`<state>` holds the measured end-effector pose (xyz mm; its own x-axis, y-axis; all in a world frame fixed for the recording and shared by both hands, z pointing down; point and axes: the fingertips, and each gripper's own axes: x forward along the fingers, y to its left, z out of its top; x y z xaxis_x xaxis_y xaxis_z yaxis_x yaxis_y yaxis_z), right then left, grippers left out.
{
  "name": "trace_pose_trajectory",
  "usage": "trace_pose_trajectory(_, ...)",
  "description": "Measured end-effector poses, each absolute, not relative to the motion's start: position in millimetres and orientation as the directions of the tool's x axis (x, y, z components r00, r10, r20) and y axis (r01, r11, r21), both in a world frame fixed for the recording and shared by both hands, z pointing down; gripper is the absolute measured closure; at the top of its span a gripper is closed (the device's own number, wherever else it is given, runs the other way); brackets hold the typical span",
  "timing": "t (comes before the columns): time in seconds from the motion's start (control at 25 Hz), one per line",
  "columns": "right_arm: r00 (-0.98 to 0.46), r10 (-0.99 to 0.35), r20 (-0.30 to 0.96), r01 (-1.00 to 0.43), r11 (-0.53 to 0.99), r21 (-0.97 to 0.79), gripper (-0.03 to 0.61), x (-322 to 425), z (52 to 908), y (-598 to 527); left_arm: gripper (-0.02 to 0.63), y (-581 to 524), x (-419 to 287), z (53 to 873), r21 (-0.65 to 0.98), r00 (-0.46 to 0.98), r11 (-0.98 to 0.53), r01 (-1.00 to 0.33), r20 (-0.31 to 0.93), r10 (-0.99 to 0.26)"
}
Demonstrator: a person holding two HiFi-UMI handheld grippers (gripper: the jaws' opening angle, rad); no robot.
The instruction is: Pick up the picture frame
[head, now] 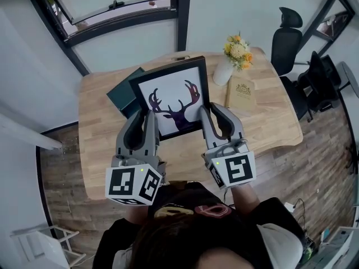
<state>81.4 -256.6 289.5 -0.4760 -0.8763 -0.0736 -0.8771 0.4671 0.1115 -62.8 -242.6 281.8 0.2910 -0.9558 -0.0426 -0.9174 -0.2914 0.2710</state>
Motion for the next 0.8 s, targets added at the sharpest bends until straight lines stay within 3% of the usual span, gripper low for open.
trace_pose_trajectory(0.8, -0.454, -0.889, -0.059, -0.886, 0.444, 0.137, 0.508, 82.6, 286.4, -257.4, 0.529, -243.3, -62.1, 285.0, 0.266, 0.311, -0.306, -0.914, -0.025, -0.95)
